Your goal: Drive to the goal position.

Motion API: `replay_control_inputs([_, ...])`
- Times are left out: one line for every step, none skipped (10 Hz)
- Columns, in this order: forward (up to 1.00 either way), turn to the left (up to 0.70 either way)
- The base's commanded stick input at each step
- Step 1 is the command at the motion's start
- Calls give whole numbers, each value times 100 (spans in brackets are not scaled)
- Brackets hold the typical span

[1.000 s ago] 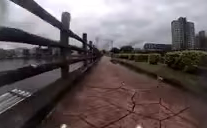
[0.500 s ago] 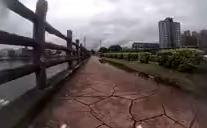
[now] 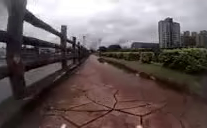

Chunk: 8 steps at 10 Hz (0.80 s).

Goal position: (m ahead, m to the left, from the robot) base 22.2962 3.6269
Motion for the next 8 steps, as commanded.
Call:
replay_control_inputs([85,1])
replay_control_inputs([85,1])
replay_control_inputs([85,1])
replay_control_inputs([85,1])
replay_control_inputs([85,1])
replay_control_inputs([85,1])
replay_control_inputs([85,1])
replay_control_inputs([85,-23])
